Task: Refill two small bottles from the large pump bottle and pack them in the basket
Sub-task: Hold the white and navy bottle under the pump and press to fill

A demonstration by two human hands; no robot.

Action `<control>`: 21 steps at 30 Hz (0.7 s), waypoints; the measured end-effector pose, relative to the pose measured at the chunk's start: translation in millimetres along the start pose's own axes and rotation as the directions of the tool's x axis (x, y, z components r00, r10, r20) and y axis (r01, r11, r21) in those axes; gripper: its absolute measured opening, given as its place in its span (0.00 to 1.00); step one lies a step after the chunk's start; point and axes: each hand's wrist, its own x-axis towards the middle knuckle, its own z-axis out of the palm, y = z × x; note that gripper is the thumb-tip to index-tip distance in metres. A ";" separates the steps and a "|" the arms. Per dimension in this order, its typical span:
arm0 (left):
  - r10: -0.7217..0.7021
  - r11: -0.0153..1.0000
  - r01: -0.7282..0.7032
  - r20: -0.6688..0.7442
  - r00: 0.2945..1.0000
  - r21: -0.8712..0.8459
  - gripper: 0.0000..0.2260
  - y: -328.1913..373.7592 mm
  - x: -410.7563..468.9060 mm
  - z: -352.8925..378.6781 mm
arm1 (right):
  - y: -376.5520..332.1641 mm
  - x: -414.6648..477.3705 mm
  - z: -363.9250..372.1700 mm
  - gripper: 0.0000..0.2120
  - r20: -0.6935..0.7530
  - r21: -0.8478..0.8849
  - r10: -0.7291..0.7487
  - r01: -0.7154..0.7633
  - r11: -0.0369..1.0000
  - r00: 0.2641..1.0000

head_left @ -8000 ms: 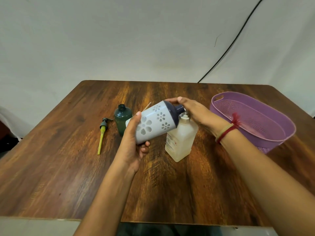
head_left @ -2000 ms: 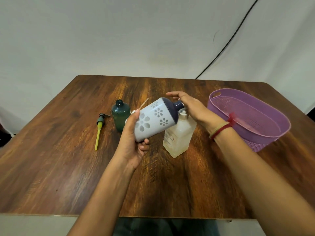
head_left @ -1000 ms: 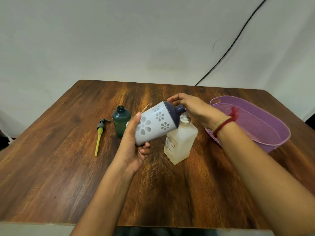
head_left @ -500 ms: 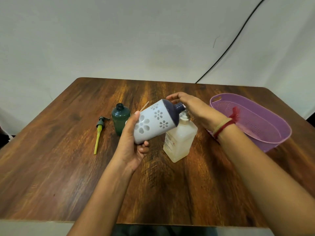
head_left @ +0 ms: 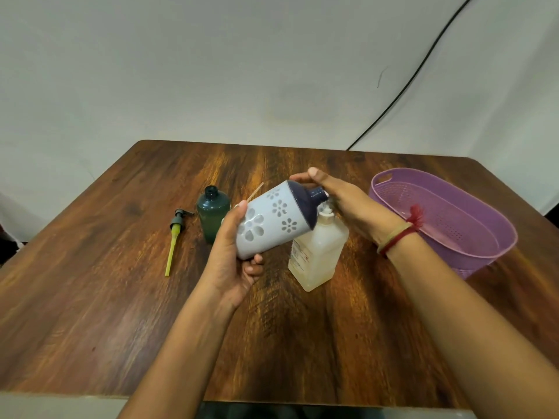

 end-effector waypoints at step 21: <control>-0.006 1.000 0.006 0.034 0.999 -0.004 0.17 -2.8 6.5 -5.5 | 4.3 16.6 1.1 0.24 -0.108 -0.117 -0.070 0.058 0.991 0.992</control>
